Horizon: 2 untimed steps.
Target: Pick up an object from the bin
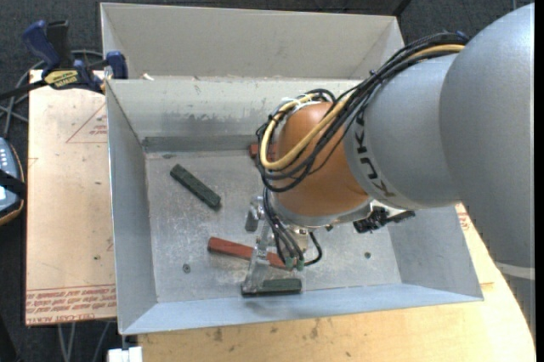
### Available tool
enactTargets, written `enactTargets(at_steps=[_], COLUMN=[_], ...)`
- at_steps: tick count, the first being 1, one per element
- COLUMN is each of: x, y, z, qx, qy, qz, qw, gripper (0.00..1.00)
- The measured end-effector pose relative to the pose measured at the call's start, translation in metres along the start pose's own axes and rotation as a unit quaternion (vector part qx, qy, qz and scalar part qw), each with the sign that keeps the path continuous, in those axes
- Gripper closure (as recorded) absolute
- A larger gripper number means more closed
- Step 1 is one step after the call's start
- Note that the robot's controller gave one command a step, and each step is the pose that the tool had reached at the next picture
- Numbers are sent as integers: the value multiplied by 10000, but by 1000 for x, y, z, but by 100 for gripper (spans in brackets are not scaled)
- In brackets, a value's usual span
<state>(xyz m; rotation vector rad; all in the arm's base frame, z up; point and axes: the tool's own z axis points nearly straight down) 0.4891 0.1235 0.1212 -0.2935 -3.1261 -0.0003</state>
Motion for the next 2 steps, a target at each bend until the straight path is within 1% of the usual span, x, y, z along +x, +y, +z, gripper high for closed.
enactTargets(at_steps=[1,2], x=[3,2], y=[-6,-10], z=[54,48], qx=[2,-17], qy=[19,-25], qz=[589,397], qw=[9983,9992], gripper=[0,100])
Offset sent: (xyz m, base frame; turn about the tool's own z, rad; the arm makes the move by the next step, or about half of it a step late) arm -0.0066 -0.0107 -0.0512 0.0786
